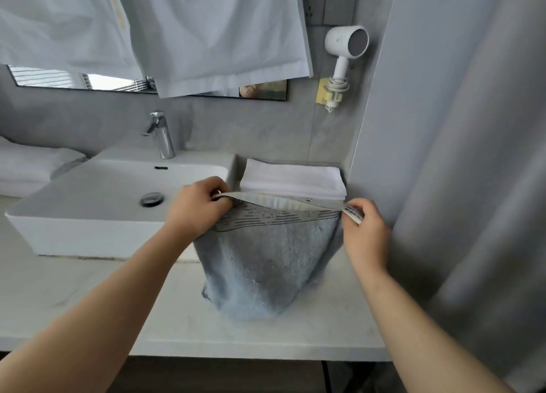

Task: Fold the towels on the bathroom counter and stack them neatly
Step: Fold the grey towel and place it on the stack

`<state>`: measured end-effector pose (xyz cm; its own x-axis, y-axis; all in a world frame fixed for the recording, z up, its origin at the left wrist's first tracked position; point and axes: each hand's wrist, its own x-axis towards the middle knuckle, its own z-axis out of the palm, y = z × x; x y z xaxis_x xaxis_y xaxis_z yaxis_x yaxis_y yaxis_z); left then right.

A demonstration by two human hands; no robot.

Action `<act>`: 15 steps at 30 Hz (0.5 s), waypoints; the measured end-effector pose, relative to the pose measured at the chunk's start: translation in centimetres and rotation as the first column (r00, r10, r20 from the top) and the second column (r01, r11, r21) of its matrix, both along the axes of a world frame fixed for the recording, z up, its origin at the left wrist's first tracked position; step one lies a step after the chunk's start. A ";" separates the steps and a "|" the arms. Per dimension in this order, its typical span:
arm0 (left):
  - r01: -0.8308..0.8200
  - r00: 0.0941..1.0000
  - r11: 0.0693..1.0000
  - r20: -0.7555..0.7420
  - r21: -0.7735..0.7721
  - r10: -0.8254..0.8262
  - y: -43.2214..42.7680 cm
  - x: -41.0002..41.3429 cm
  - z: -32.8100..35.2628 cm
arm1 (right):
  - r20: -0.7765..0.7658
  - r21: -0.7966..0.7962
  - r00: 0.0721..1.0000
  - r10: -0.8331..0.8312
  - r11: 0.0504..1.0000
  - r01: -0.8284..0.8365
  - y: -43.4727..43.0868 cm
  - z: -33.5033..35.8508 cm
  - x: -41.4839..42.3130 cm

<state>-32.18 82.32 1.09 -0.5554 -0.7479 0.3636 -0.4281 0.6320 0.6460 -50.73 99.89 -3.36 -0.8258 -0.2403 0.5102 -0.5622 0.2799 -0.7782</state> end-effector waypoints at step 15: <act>-0.001 0.943 1.000 -0.332 -0.014 -0.004 -1.1 1.6 7.1 | 0.074 -0.386 0.961 0.267 0.896 -0.219 -1.1 7.9 0.2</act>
